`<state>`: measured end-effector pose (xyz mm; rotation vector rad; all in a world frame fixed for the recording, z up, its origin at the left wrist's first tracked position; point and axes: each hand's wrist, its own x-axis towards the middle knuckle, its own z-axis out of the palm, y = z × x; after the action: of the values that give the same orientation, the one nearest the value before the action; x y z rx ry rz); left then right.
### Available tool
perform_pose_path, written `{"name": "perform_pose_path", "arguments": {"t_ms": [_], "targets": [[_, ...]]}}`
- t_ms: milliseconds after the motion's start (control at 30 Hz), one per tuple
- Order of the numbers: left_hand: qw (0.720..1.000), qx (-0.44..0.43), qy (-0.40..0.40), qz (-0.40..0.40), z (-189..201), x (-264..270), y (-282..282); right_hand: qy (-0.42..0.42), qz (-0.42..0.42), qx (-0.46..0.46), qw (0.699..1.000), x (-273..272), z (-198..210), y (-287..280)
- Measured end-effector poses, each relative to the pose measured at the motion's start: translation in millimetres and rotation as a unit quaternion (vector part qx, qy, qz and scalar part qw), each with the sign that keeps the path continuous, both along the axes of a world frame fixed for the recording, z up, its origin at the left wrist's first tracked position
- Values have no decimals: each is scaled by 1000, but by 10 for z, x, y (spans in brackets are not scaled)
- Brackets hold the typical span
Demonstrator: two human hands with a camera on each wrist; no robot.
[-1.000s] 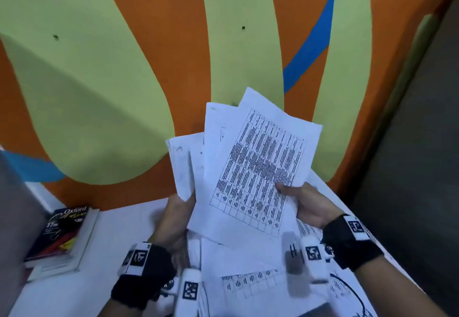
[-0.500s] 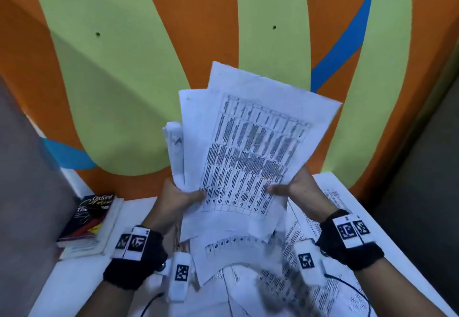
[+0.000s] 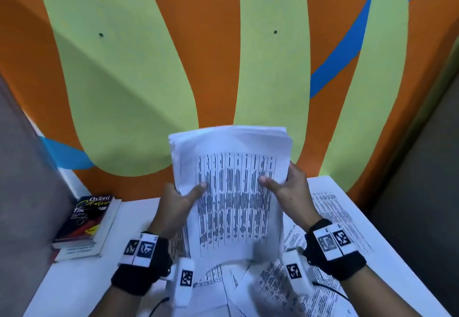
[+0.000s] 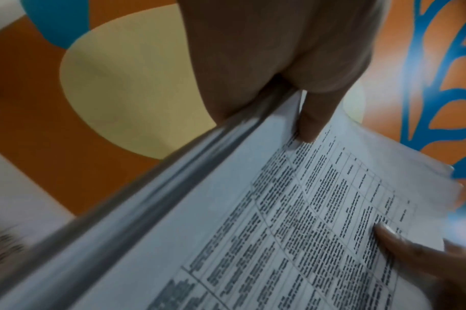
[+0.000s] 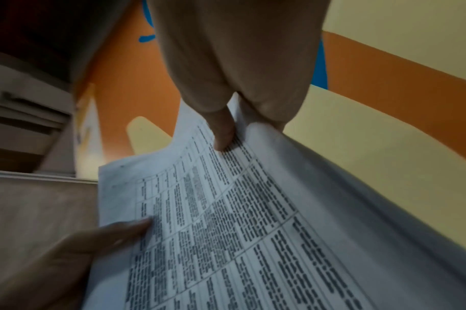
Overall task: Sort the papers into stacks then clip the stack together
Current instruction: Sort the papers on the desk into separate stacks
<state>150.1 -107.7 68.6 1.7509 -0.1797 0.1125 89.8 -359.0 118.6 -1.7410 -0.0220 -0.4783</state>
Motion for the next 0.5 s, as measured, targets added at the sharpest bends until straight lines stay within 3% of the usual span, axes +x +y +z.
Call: {"name": "perform_pose_path", "arguments": {"t_ms": [133, 367, 500], "targets": [[995, -93, -7, -29, 325, -3, 8, -58, -3, -35, 998, 8, 285, 55], [998, -56, 22, 2, -43, -367, -179, 65, 16, -12, 998, -70, -380, 87], [998, -49, -28, 38, 50, -299, -155, 19, -8, -34, 999, -32, -305, 125]]}}
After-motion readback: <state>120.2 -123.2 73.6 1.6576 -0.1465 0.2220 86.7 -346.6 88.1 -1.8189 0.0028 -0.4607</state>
